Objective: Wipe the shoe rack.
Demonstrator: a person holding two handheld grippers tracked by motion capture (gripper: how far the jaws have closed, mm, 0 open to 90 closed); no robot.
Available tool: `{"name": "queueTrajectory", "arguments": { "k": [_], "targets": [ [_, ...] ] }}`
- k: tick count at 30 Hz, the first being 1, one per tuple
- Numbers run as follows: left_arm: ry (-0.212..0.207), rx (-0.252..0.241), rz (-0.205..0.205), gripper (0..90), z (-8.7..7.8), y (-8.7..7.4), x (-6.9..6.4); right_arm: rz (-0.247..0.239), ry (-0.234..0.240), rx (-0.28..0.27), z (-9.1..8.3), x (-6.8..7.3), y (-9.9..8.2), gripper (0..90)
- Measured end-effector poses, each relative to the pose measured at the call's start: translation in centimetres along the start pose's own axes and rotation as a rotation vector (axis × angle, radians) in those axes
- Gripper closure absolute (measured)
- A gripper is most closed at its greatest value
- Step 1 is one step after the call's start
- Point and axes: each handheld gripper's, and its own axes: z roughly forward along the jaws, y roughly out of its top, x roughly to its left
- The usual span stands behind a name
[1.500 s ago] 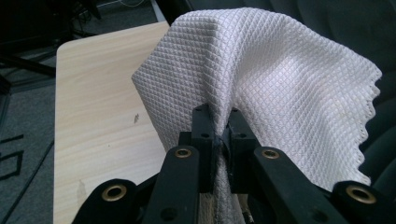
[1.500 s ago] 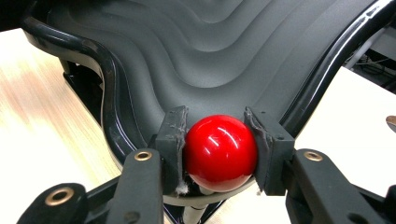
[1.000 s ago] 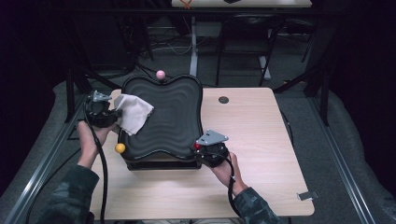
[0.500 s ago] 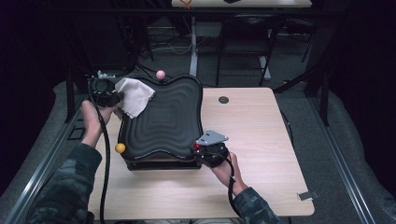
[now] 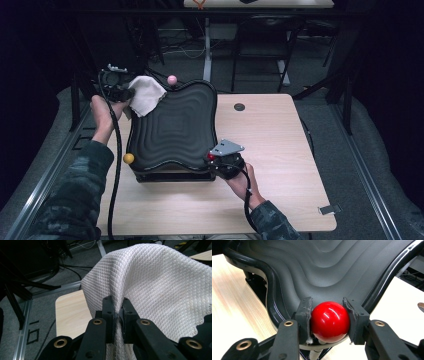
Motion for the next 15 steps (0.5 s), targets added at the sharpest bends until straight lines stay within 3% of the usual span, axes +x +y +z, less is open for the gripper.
{"name": "queueTrajectory", "arguments": {
  "k": [7,12,15],
  "targets": [
    [0.003,0.011,-0.004,83.9,-0.4,-1.0,-0.3,-0.002,0.0,0.001,0.0,0.0,0.0,59.8],
    [-0.027,-0.002,-0.024,84.0,-1.0,-2.7,-0.4,-0.002,-0.001,0.003,0.0,0.0,0.0,59.8],
    [-0.036,0.0,-0.012,84.2,-1.4,-3.5,-0.5,-0.001,0.001,0.002,0.0,0.0,0.0,59.8]
  ]
}}
